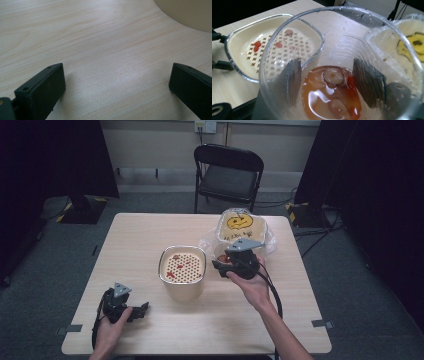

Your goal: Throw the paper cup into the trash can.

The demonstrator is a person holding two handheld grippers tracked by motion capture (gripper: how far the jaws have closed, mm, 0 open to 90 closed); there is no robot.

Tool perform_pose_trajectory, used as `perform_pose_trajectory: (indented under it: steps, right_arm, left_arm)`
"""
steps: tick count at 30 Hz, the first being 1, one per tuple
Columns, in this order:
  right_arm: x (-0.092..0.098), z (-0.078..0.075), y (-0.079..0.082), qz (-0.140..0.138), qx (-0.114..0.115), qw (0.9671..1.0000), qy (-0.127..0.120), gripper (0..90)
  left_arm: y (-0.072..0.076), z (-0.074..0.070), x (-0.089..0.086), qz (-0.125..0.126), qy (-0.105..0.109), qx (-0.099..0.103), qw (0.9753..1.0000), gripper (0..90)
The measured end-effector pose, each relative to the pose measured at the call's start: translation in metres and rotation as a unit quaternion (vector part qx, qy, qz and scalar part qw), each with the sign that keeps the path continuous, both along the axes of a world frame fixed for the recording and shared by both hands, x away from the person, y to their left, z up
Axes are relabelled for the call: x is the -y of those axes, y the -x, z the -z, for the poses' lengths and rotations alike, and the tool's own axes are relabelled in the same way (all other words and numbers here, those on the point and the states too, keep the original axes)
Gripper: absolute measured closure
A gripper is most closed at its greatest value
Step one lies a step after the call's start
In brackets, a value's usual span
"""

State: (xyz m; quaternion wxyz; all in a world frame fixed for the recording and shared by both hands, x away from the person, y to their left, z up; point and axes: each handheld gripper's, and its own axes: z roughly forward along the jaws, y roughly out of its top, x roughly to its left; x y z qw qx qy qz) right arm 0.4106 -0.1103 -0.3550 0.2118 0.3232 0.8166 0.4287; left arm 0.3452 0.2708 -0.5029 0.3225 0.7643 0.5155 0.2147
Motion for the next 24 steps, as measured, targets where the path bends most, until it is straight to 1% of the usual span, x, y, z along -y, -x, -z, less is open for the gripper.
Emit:
perform_pose_trajectory:
  steps: [2, 5, 8, 12, 15, 16, 19, 22, 23, 24]
  right_arm:
    - [-0.005, -0.005, -0.003, -0.003, 0.006, 0.9999, 0.010, 41.1]
    - [-0.012, -0.011, -0.008, -0.003, 0.013, 0.9998, 0.017, 41.5]
    - [-0.019, -0.016, -0.013, -0.005, 0.019, 0.9993, 0.032, 41.9]
    - [-0.031, -0.021, -0.015, -0.009, 0.032, 0.9974, 0.065, 42.3]
    - [-0.040, -0.024, -0.018, -0.011, 0.047, 0.9939, 0.099, 42.4]
    - [-0.043, -0.024, -0.019, -0.011, 0.049, 0.9929, 0.107, 42.5]
    - [-0.050, -0.027, -0.022, -0.011, 0.063, 0.9884, 0.138, 42.8]
    - [-0.058, -0.028, -0.023, -0.013, 0.072, 0.9840, 0.163, 43.0]
    - [-0.058, -0.028, -0.023, -0.013, 0.072, 0.9840, 0.163, 43.0]
    - [-0.063, -0.028, -0.025, -0.013, 0.080, 0.9804, 0.180, 43.2]
  left_arm:
    - [0.000, 0.000, 0.000, 0.000, 0.000, 0.000, 1.0000, 0.0]
    - [0.000, 0.000, 0.000, 0.000, 0.000, 0.000, 1.0000, 0.0]
    - [0.000, 0.000, 0.000, 0.000, 0.000, 0.000, 1.0000, 0.0]
    - [0.000, 0.000, 0.000, 0.000, 0.000, 0.000, 1.0000, 0.0]
    - [0.000, 0.000, 0.000, -0.001, 0.000, 0.000, 1.0000, 0.0]
    - [0.000, 0.000, 0.000, 0.000, 0.000, 0.000, 1.0000, 0.0]
    - [0.000, 0.000, 0.000, 0.000, 0.000, 0.000, 1.0000, 0.0]
    - [0.000, 0.000, 0.000, 0.000, 0.000, 0.000, 1.0000, 0.0]
    - [0.000, 0.000, 0.000, 0.000, 0.000, 0.000, 1.0000, 0.0]
    - [0.000, 0.000, 0.000, 0.000, 0.000, 0.000, 1.0000, 0.0]
